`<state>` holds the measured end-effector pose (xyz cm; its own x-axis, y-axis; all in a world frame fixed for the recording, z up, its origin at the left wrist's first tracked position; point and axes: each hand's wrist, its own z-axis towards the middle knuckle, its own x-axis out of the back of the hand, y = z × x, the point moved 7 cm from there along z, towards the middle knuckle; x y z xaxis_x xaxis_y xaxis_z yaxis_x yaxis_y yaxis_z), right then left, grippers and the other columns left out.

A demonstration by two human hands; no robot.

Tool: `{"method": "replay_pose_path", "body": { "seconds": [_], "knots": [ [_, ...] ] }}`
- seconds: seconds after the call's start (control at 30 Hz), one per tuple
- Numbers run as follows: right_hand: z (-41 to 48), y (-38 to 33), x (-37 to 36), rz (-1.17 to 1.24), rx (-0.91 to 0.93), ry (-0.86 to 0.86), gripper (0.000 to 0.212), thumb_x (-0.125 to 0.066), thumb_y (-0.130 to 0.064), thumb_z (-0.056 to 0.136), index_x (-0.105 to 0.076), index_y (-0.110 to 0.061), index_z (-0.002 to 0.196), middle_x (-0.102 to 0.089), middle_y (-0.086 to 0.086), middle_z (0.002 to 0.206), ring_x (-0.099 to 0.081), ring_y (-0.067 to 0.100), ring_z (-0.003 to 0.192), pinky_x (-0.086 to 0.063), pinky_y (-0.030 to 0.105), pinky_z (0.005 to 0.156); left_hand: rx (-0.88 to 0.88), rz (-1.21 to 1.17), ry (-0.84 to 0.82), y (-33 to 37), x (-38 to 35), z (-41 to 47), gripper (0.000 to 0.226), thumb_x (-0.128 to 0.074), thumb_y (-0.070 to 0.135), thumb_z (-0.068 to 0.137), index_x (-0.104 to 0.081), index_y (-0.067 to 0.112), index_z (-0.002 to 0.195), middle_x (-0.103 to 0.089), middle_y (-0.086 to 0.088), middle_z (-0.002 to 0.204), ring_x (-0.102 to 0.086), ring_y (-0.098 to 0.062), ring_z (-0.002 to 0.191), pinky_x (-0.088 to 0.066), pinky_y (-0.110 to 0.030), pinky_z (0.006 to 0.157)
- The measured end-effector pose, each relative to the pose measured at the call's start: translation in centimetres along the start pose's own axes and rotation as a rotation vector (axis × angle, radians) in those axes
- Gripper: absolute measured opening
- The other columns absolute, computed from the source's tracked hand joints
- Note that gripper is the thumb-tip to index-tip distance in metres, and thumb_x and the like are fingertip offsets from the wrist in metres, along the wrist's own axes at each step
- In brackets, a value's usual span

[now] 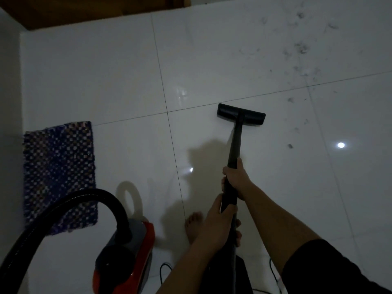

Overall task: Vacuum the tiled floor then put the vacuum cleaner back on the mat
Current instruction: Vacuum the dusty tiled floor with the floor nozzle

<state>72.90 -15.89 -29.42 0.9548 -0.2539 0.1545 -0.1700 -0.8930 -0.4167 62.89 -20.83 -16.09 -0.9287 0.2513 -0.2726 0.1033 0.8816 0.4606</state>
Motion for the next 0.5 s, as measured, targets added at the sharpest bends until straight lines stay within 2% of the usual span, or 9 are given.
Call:
{"method": "replay_pose_path", "body": {
  "seconds": [0.33,0.5],
  "knots": [
    [1.1,1.3,-0.4,0.026,0.009,0.015,0.073,-0.051,-0.005,0.091,-0.017,-0.030,0.150,-0.051,0.011,0.059,-0.050,0.023,0.045,-0.047,0.034,0.052,0.009,0.114,-0.048,-0.6,1.1,1.1,0.025,-0.040,0.016,0.099,-0.045,0.031,0.119,-0.051,-0.008,0.068,-0.049,-0.012,0.041,-0.046,-0.022,0.041],
    [1.5,1.4,0.1,0.089,0.005,0.015,0.074,-0.050,-0.003,0.092,-0.015,-0.032,0.151,-0.049,0.009,0.054,-0.048,0.022,0.043,-0.045,0.032,0.047,0.069,0.105,-0.023,-1.3,0.8,2.1,0.026,-0.041,0.019,0.099,-0.045,0.034,0.120,-0.051,-0.009,0.071,-0.049,-0.016,0.046,-0.045,-0.024,0.042]
  ]
}}
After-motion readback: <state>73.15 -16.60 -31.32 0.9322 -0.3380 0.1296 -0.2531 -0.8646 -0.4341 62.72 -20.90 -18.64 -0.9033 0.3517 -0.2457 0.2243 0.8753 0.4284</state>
